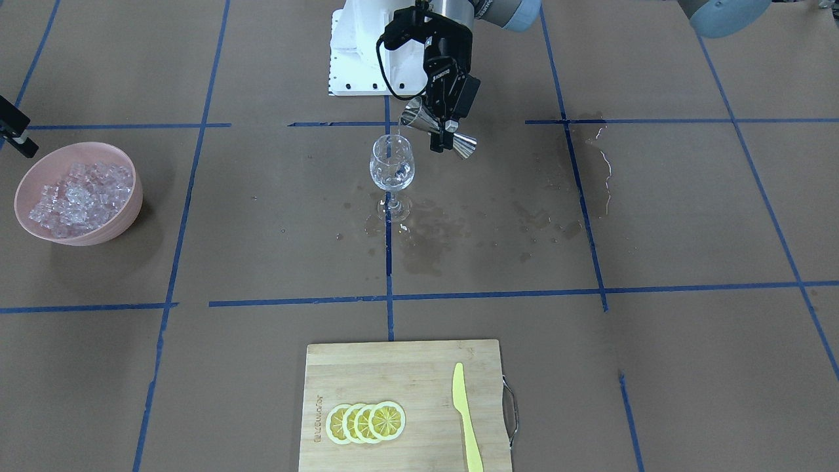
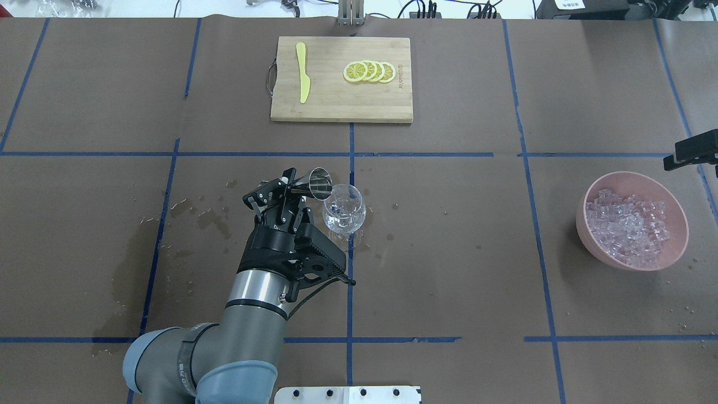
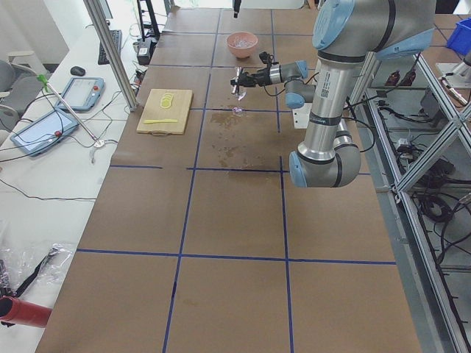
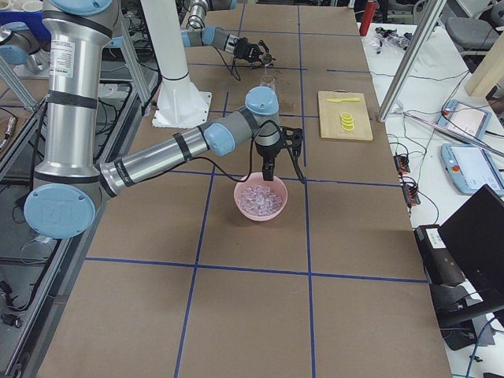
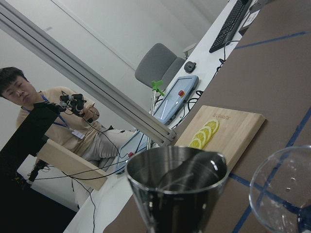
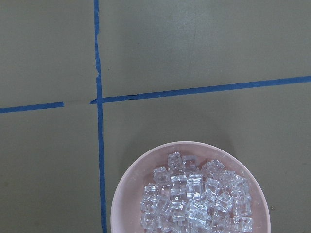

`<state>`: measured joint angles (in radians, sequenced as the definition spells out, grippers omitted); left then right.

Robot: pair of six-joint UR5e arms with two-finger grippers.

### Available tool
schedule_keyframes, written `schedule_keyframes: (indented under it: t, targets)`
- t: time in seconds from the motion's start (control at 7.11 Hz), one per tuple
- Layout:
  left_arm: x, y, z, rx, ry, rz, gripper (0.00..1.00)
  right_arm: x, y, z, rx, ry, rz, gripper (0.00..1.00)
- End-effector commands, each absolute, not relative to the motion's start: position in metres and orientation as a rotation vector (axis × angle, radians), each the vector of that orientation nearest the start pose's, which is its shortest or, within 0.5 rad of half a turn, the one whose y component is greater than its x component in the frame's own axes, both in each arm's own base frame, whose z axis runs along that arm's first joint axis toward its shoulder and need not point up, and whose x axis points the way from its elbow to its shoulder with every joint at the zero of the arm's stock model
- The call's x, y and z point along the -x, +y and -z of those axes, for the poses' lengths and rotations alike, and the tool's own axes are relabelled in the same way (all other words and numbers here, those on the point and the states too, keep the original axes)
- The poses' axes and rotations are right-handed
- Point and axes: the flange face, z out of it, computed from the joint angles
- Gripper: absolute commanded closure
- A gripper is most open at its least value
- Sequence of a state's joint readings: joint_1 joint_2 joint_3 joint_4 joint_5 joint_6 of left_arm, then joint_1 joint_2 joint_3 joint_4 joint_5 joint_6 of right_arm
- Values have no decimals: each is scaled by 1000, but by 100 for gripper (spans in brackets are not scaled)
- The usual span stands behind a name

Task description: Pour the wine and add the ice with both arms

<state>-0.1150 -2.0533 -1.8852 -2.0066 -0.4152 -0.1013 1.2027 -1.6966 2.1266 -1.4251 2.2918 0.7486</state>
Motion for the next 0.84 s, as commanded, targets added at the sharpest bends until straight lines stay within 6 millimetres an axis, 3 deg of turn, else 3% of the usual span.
schedule_keyframes:
  t: [0.0,0.7]
  targets:
    - [-511,-287,-175,-1461,-36,-455,100,91,-423,-429,-96,-885,-147,0]
    - [-504,-294,-170,-1464,-288,-654,100,91,-423,-429,-98,-888,-145,0]
